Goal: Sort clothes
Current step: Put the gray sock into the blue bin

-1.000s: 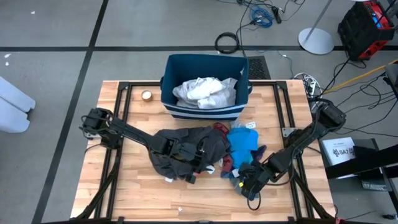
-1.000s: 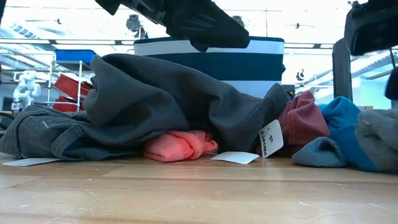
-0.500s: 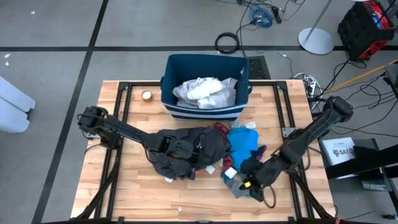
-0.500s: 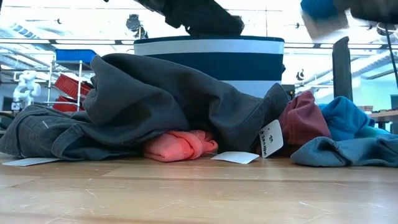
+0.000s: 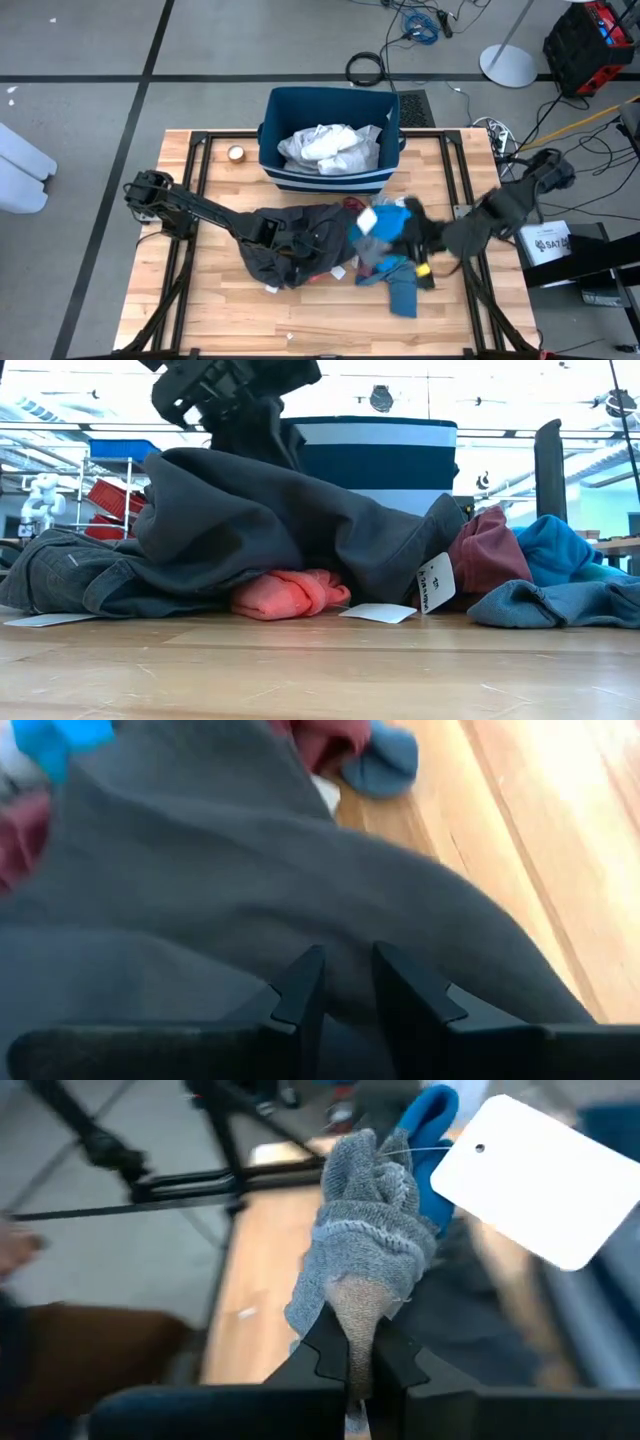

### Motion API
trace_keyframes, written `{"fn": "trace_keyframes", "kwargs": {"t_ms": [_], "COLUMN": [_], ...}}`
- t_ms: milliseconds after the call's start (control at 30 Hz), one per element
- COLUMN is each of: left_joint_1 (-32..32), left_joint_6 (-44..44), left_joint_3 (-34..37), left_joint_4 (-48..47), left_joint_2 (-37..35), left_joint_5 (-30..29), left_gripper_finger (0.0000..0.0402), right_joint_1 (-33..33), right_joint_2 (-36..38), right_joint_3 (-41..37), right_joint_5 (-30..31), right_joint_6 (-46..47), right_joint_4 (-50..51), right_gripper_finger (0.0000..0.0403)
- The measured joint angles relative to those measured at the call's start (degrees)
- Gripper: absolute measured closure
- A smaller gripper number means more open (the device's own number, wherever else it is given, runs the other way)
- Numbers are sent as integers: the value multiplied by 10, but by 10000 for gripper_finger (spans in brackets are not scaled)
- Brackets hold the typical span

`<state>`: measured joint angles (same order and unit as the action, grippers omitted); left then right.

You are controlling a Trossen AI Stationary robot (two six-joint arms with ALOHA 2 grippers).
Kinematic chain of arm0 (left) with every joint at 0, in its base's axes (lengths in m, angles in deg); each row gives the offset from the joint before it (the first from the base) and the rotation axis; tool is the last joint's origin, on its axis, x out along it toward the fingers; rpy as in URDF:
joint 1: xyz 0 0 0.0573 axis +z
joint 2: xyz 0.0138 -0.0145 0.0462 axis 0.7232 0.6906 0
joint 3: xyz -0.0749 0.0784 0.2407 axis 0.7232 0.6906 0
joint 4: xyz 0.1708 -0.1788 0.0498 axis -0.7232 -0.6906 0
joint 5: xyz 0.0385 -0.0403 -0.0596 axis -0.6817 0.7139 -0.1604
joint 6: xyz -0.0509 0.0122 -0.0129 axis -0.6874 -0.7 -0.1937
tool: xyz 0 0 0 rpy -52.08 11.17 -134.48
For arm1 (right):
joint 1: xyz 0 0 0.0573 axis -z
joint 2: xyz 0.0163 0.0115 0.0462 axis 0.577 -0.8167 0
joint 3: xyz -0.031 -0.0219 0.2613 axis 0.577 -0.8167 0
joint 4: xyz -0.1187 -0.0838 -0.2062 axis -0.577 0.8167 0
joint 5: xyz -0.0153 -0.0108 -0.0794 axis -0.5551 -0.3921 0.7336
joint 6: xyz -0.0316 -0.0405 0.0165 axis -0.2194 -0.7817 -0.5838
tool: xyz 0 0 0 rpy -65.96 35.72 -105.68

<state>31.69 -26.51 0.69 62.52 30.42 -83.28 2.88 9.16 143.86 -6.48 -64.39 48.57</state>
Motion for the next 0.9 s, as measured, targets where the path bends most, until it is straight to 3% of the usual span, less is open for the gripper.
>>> {"fn": "trace_keyframes", "kwargs": {"t_ms": [200, 567, 767, 900], "left_joint_1": [-16, -40, -40, -40], "left_joint_6": [-45, -51, -31, -31], "left_joint_3": [14, 60, 60, 60], "left_joint_4": [19, 214, 210, 206], "left_joint_2": [0, -1, -14, -14], "left_joint_5": [34, 30, 30, 29], "left_gripper_finger": [304, 304, 304, 304], "right_joint_1": [150, 497, 589, 620], "right_joint_2": [0, -57, -137, -189], "right_joint_3": [70, 95, 95, 95], "right_joint_5": [-22, -213, -261, -262], "right_joint_6": [-119, -246, -266, -266], "right_joint_4": [45, 17, -16, -26], "right_gripper_finger": [403, 403, 403, 399]}}
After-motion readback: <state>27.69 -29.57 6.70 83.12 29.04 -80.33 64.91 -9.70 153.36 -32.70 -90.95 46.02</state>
